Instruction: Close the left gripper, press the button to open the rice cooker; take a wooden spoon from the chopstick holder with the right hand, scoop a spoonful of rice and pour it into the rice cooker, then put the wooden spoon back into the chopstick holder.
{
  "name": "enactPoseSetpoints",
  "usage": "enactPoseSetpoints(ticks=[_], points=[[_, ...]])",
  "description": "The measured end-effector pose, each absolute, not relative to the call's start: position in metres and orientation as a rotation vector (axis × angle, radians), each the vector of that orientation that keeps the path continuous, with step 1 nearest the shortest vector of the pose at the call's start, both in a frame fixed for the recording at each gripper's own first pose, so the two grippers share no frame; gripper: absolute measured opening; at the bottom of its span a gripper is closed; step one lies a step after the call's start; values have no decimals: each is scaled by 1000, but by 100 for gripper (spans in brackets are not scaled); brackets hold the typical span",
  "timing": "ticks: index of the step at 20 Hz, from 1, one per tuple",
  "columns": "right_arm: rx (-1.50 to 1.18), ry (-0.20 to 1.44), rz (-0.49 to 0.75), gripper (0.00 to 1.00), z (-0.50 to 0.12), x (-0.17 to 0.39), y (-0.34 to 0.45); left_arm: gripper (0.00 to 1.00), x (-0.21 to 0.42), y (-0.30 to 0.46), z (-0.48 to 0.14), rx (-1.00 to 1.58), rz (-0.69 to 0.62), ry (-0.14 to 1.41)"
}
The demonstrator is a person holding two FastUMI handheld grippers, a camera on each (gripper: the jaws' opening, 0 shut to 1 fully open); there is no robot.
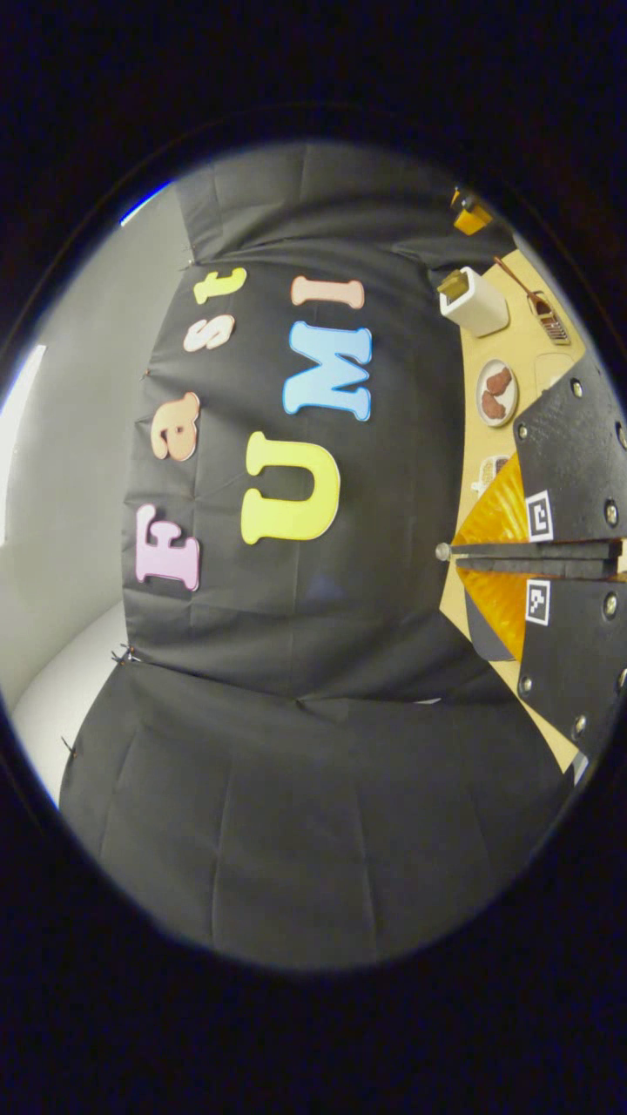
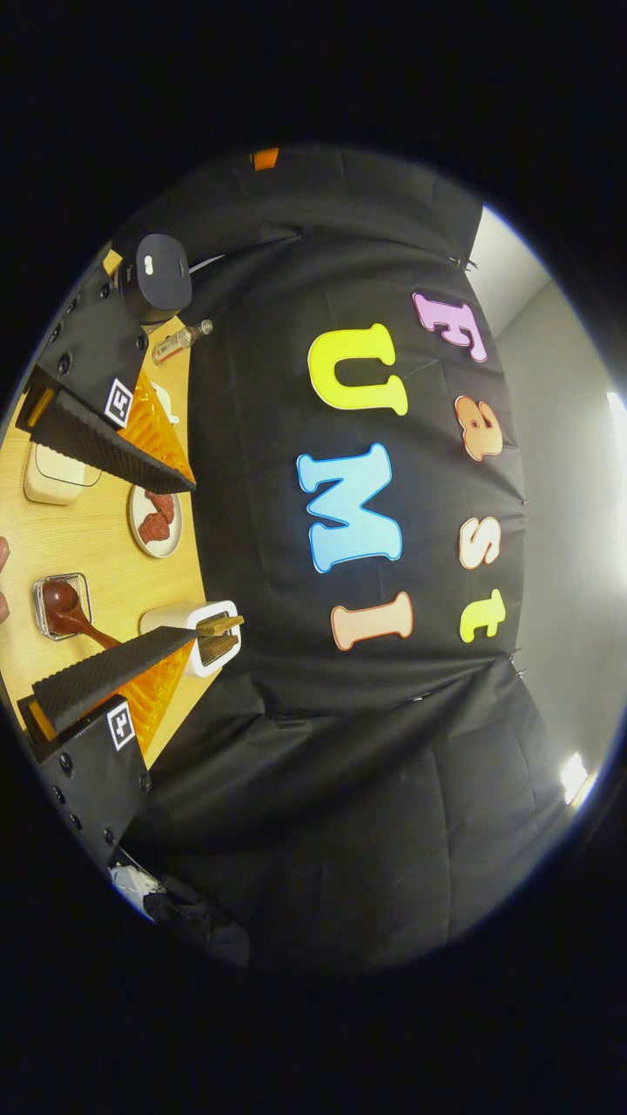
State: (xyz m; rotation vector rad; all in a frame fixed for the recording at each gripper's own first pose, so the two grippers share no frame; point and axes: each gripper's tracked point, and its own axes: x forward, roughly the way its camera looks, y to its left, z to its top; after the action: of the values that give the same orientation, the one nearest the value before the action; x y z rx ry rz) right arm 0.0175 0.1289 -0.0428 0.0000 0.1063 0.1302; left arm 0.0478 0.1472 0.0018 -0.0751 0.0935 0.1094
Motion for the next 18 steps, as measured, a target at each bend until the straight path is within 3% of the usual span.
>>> enactPoseSetpoints(ticks=[18], points=[[-29, 162, -17, 98, -69, -17, 102, 1, 161, 126, -171, -199, -94, 568]])
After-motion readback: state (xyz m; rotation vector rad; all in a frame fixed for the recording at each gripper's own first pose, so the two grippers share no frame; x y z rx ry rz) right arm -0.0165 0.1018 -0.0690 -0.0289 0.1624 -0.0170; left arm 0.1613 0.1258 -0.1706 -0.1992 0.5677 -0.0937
